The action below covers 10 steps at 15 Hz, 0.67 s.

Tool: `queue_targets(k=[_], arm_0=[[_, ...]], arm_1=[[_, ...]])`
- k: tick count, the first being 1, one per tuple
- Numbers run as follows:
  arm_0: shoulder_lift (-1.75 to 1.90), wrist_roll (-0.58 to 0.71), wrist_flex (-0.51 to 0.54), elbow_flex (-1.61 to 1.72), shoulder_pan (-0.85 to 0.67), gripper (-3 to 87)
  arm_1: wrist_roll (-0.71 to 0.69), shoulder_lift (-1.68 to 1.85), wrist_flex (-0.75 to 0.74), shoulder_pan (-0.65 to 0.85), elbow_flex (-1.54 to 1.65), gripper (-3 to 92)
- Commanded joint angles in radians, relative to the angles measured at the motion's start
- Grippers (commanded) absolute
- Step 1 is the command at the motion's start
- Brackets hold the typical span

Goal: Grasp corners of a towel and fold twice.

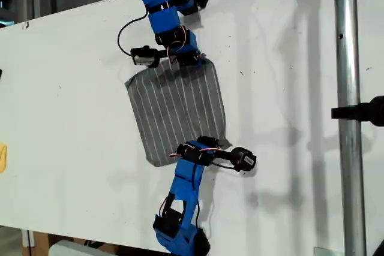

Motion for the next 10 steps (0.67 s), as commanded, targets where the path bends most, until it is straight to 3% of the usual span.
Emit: queue_targets(k=[1, 5, 10], arm_0=[[0.164, -0.058, 0.069, 0.137, 0.061, -3.0], [0.457, -0.072, -0.071, 0.492, 0.101, -3.0], [0.422, -0.005, -0.077, 0.414, 0.091, -2.9]], arm_1=[[0.014, 0.046, -0.002, -0.026, -0.015, -0.3], [0.017, 0.017, -0.087, -0.06, -0.046, -0.3], [0.018, -0.123, -0.103, -0.084, -0.153, -0.3]])
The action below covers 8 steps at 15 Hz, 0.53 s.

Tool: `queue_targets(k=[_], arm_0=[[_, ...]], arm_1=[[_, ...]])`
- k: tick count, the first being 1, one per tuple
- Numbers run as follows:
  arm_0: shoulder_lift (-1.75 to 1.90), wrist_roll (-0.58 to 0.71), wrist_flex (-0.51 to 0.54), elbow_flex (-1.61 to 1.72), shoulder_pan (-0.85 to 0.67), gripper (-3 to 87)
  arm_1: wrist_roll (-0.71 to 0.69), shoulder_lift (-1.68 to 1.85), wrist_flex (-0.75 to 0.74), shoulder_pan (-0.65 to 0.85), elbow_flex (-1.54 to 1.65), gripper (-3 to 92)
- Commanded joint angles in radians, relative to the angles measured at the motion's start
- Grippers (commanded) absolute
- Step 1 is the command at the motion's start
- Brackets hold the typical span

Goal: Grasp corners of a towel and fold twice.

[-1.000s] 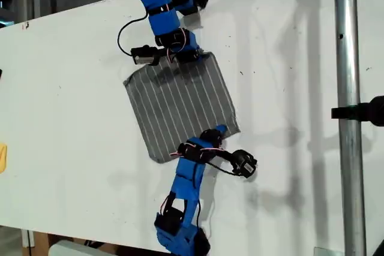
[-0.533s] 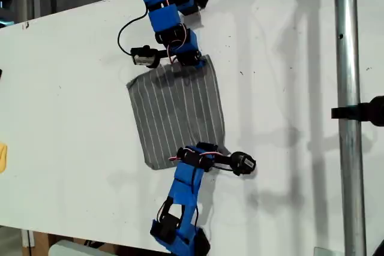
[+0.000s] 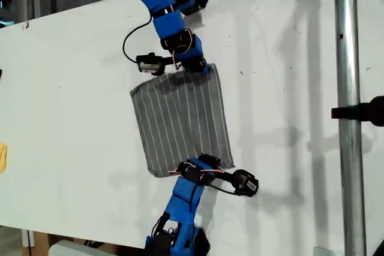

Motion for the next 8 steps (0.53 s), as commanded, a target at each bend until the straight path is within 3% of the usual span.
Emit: queue_targets(k=[1, 8], arm_0=[[0.04, 0.009, -0.006, -0.049, 0.021, -2.9], [0.057, 0.029, 0.046, -0.101, 0.012, -2.9]], arm_1=[[0.005, -0.029, 0.006, -0.015, -0.063, -0.3], [-0.008, -0.043, 0.009, -0.009, -0.081, -0.3]])
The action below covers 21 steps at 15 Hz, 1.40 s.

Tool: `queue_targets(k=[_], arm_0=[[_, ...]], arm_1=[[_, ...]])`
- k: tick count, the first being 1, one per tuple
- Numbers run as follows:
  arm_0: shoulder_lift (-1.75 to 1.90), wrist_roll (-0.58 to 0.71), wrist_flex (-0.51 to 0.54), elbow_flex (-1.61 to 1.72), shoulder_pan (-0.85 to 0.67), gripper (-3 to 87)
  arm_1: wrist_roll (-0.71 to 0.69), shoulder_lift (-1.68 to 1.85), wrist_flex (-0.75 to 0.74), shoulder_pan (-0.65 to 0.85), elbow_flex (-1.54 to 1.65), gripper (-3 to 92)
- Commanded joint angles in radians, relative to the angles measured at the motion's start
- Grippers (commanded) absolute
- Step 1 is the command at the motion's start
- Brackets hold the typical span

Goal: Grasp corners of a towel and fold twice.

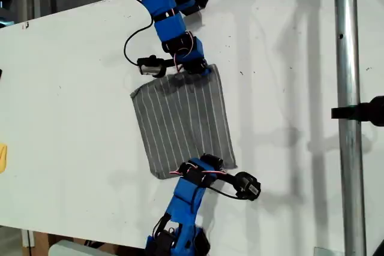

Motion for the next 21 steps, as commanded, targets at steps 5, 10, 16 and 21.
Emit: queue_targets(k=[5, 10, 16, 21], arm_0=[[0.106, -0.005, 0.052, -0.072, 0.011, -2.9], [0.112, -0.055, 0.17, -0.339, 0.115, -2.9], [0.176, -0.026, 0.21, -0.273, 0.031, -2.9], [0.558, 0.115, 0.224, 0.166, -0.314, -2.9]], arm_1=[[-0.014, 0.005, 0.067, -0.008, -0.109, -0.3], [-0.018, 0.129, 0.353, -0.083, -0.38, -0.3], [-0.299, 0.095, 0.216, 0.192, -0.413, -0.3], [-0.655, -0.132, 0.138, 0.525, -0.715, -0.3]])
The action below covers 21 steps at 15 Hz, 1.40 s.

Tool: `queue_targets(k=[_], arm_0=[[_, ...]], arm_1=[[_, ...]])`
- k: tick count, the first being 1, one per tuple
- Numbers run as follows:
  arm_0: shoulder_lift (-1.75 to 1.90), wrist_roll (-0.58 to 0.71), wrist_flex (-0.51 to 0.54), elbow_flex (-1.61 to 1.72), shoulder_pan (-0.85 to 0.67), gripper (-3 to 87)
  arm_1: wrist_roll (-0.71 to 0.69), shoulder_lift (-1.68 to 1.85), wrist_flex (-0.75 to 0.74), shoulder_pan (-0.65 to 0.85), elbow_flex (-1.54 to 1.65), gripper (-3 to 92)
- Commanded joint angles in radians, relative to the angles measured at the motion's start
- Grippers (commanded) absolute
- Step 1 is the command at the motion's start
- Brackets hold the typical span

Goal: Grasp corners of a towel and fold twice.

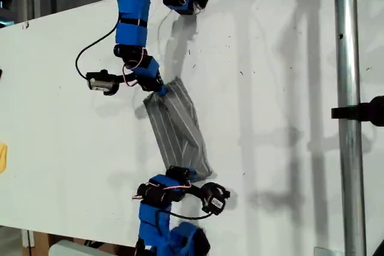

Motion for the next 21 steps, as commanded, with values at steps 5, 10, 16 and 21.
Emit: queue_targets(k=[5, 10, 16, 21], arm_0=[[0.288, 0.196, 0.008, 0.195, -0.396, -2.9], [0.321, 0.232, -0.132, 0.313, -0.377, -2.9], [0.311, 0.124, -0.327, 0.494, -0.273, -2.9], [0.298, 0.1, -0.413, 0.637, -0.258, 13.1]], arm_1=[[-0.258, -0.236, -0.094, 0.242, -0.454, -0.3], [-0.227, -0.253, 0.037, 0.221, -0.425, -0.3], [-0.176, -0.448, 0.025, 0.187, -0.368, -0.3], [-0.147, -0.551, 0.002, 0.239, -0.368, 16.1]])
